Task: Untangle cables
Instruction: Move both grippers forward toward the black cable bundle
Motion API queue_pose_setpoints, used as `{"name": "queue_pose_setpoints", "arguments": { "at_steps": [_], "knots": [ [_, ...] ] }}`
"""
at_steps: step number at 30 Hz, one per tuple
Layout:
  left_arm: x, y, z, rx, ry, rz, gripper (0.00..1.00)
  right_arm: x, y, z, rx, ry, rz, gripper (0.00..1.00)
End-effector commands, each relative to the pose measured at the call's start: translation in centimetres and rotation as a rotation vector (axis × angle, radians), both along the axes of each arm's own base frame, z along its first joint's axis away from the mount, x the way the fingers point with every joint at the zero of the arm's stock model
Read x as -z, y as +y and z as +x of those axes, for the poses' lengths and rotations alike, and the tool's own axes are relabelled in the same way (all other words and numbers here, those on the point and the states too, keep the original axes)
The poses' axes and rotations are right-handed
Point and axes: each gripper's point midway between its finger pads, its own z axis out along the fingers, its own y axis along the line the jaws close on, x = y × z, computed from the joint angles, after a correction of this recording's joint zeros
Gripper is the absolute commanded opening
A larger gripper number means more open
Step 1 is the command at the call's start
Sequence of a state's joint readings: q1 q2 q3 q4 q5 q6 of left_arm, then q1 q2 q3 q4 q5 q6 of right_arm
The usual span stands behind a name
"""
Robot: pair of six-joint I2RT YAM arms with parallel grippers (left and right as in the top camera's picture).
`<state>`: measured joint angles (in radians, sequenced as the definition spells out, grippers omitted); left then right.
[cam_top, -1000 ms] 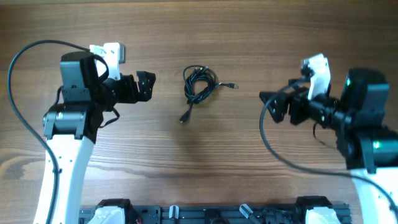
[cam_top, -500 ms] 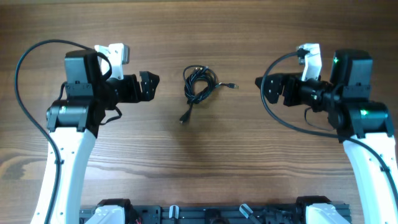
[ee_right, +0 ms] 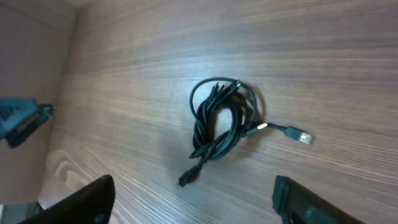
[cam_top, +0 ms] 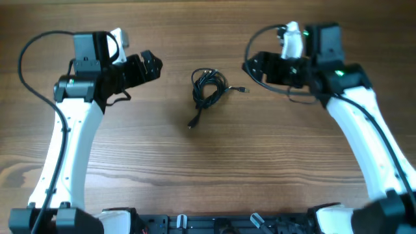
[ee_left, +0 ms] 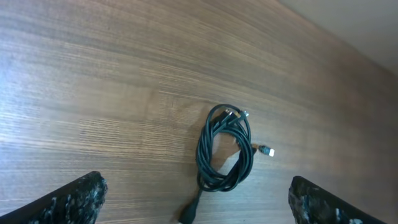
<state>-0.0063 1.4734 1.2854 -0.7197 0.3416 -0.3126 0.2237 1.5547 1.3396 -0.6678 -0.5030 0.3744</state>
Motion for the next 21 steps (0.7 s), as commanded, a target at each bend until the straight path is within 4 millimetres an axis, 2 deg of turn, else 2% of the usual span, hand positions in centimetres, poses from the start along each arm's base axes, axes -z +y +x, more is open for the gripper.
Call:
{"name": "queue_pose_setpoints", "arguments": {
  "at_steps": [1, 7, 10, 14, 17, 21],
  "knots": [
    [2.6, 0.2, 0.4, -0.076, 0.113, -0.040, 0.96, 3.6, 1.9, 1.0, 0.062, 0.131, 0.004, 0.74],
    [5.3, 0.2, 0.4, -0.077, 0.197, -0.037, 0.92, 9.1, 4.3, 1.1, 0.127, 0.265, -0.052, 0.65],
    [5.6, 0.1, 0.3, -0.074, 0.209, -0.036, 0.89, 11.3, 5.1, 1.1, 0.159, 0.302, -0.088, 0.60],
    [5.6, -1.3, 0.1, -0.039, 0.208, -0.031, 0.81, 13.9, 5.5, 1.3, 0.189, 0.350, -0.103, 0.53],
    [6.0, -2.5, 0.0, -0.013, 0.211, -0.002, 0.79, 15.0, 5.5, 1.5, 0.193, 0.365, -0.110, 0.53],
    [7.0, -5.2, 0.1, 0.041, 0.215, 0.012, 0.78, 14.8, 5.3, 2.0, 0.199, 0.350, -0.102, 0.53]
  ]
}}
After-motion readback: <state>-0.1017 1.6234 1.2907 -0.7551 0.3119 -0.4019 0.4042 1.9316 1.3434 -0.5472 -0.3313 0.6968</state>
